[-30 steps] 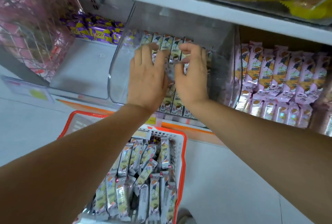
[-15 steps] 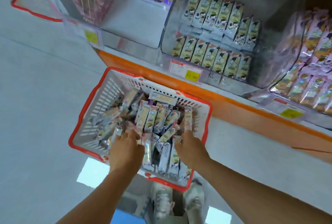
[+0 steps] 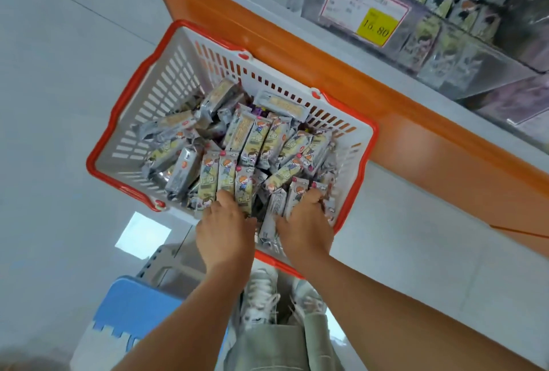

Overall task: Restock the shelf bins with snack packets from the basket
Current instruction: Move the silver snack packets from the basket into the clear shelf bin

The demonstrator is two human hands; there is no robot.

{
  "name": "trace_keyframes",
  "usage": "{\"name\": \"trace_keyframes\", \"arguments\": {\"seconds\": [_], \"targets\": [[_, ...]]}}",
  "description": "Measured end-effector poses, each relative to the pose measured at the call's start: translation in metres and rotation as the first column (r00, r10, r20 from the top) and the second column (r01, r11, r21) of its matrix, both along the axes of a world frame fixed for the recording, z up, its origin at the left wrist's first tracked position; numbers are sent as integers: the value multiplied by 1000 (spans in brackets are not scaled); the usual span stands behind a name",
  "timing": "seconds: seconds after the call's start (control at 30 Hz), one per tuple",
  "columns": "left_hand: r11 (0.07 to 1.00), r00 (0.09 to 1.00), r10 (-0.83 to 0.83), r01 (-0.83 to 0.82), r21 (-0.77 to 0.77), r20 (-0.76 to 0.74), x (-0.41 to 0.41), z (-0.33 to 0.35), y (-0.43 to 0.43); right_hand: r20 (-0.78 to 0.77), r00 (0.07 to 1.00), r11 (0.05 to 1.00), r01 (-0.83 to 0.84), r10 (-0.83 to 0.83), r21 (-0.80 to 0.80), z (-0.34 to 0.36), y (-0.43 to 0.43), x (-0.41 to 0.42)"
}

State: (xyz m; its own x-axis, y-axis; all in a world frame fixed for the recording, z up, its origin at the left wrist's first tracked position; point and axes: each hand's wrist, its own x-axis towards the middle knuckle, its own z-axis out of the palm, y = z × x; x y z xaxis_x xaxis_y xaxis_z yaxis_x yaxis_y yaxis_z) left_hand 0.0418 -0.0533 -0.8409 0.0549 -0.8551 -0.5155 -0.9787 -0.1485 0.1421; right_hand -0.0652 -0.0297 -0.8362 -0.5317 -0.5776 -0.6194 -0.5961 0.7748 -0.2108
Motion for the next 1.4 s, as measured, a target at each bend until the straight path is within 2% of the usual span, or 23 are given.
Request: {"name": "trace_keyframes", "arguments": {"seconds": [0.07,0.2,0.33,0.43,0.57,0.7,0.77,0.87,0.93,1.0,1.17,1.27,1.4], "targets": [[999,999,31,-31,-13,-21,1,1,-3,6,1000,998,1,-1,-65,7,2,-4],[987,963,86,-116,-106,-254,2,21,-9,105,994,969,-8,35,-246,35,-3,-15],[952,897,-62,-78,-294,-438,-7,66,-28,238,967,897,27,88,-441,78,-25,-30],[899,835,-186,-67,-432,-518,-28,114,-59,260,960,791,80,102,-607,128,-49,-45],[820,708,-330,-113,-562,-624,-71,179,-100,312,947,581,214,73,-785,196,-85,-78],[749,644,-441,-120,-652,-625,-119,216,-130,296,954,399,289,-47,-870,234,-115,-120],[726,646,-491,-68,-685,-585,-142,222,-143,277,952,364,305,-130,-880,237,-125,-141],[739,686,-525,74,-670,-503,-169,219,-161,207,942,471,313,-263,-825,220,-137,-170],[783,735,-485,124,-610,-473,-180,213,-171,134,934,587,314,-330,-746,203,-144,-186],[810,774,-452,149,-567,-442,-186,207,-178,75,931,661,309,-358,-684,191,-151,-198],[843,842,-419,222,-490,-339,-187,192,-191,-95,912,753,266,-398,-602,176,-179,-217],[845,833,-434,244,-476,-344,-187,186,-194,-175,896,802,260,-408,-538,172,-195,-223],[838,819,-452,255,-482,-352,-189,184,-199,-209,884,807,255,-418,-533,166,-209,-233]]}}
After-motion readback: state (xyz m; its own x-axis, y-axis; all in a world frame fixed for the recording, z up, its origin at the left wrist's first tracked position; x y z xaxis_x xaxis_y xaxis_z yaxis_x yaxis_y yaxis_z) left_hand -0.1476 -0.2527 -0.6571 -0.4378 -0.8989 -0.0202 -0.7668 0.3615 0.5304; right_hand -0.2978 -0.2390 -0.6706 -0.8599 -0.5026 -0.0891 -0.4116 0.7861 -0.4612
